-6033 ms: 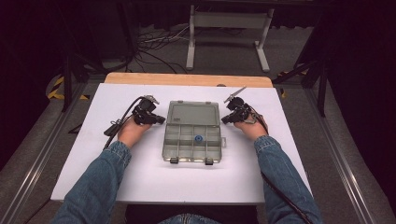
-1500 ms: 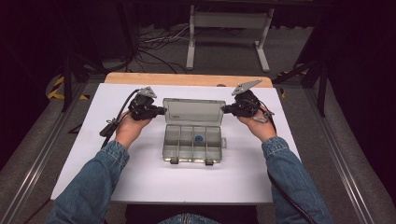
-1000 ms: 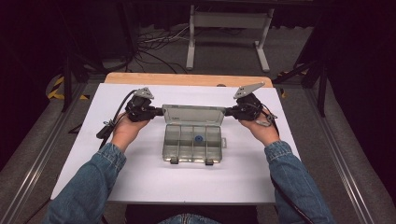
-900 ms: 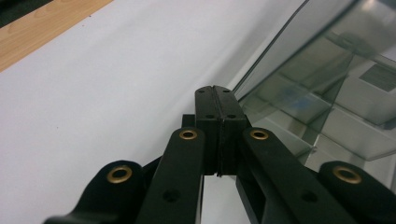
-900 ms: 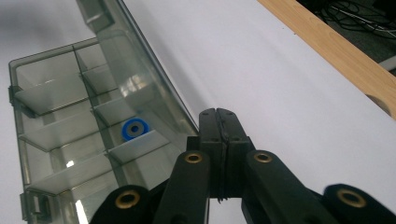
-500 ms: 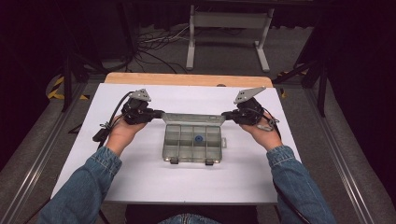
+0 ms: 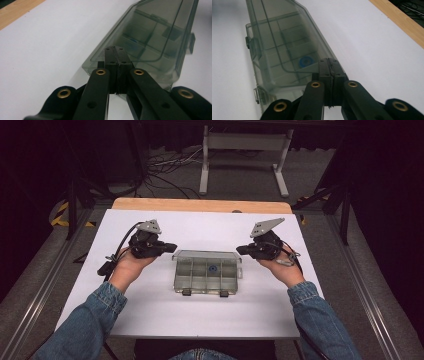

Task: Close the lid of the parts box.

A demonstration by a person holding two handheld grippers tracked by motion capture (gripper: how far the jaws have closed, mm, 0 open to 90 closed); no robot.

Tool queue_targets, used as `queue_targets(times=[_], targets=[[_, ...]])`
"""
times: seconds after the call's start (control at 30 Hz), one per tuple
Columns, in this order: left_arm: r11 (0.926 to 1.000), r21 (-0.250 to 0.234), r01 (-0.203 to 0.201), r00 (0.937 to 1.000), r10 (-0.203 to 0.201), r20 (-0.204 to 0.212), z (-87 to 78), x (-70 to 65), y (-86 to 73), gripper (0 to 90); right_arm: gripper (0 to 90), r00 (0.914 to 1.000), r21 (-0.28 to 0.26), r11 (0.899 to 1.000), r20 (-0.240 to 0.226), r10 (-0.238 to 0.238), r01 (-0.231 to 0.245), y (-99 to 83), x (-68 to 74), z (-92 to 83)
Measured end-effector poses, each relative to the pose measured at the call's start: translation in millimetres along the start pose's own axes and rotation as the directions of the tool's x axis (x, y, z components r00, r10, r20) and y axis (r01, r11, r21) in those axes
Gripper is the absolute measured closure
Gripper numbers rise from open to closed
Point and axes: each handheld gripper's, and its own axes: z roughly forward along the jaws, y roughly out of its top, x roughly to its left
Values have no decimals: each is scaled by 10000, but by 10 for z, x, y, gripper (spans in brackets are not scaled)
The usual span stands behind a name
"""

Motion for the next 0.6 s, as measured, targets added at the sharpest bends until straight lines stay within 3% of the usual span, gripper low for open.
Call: queue_targets(times=[0.43, 0.6], targets=[[9970, 696, -340, 9979, 300, 571, 78, -137, -63, 896, 900, 9979, 471, 9988, -649, -68, 99, -65, 138, 87], [9952, 936, -285, 9971, 217, 728, 123, -151, -104, 895, 900, 9960, 740, 9973, -892, 26, 40, -117, 172, 135]])
